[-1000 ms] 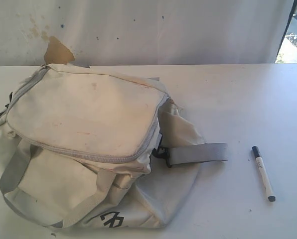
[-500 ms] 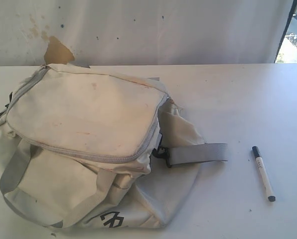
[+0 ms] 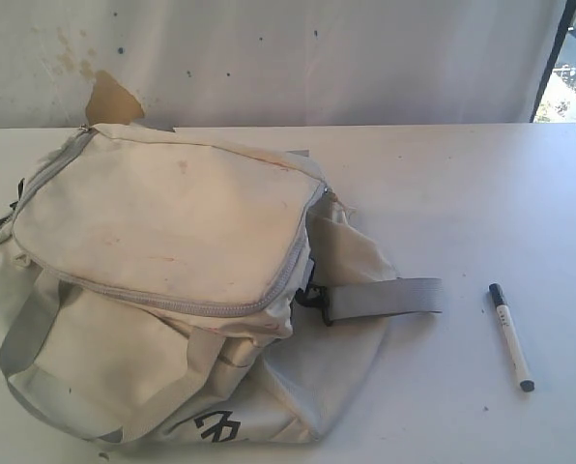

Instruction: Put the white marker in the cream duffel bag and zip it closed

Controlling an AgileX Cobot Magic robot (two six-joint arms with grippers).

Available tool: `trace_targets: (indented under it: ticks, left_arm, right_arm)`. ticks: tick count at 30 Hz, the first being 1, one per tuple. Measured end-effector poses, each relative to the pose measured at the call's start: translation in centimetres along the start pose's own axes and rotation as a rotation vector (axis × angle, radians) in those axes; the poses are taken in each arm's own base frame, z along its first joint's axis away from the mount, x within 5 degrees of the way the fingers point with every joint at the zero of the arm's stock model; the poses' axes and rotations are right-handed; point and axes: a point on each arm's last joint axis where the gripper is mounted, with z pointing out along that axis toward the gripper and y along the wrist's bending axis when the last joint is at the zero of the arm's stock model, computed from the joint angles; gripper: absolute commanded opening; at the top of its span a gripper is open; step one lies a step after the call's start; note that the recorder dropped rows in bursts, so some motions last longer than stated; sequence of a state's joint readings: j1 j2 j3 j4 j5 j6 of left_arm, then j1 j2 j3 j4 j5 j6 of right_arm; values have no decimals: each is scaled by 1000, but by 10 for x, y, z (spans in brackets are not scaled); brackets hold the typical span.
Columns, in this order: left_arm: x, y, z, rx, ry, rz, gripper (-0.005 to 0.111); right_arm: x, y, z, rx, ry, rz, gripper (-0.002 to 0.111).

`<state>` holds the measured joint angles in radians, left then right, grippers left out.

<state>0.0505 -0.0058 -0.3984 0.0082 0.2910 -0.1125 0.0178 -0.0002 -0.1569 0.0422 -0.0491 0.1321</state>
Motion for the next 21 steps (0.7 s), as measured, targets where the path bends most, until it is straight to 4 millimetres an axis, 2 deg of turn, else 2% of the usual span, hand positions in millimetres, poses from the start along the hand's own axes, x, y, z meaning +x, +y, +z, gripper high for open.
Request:
trace_targets:
  ticks: [4,9,15,21]
  left_arm:
    - [-27,-3,-12,-6,63,65,2]
    - [-48,-5,-1,-9,181,135,2]
    - [-48,-4,29,-18,271,169,0]
    - [-42,-3,61,-22,330,167,2]
  right_arm:
    - [-16,3,-2,6,71,22,0]
    - [-45,8,-6,-8,-16,8,0]
    - [-68,12,-8,-34,-216,-56,0]
    - [-65,12,-2,-25,-170,-85,0]
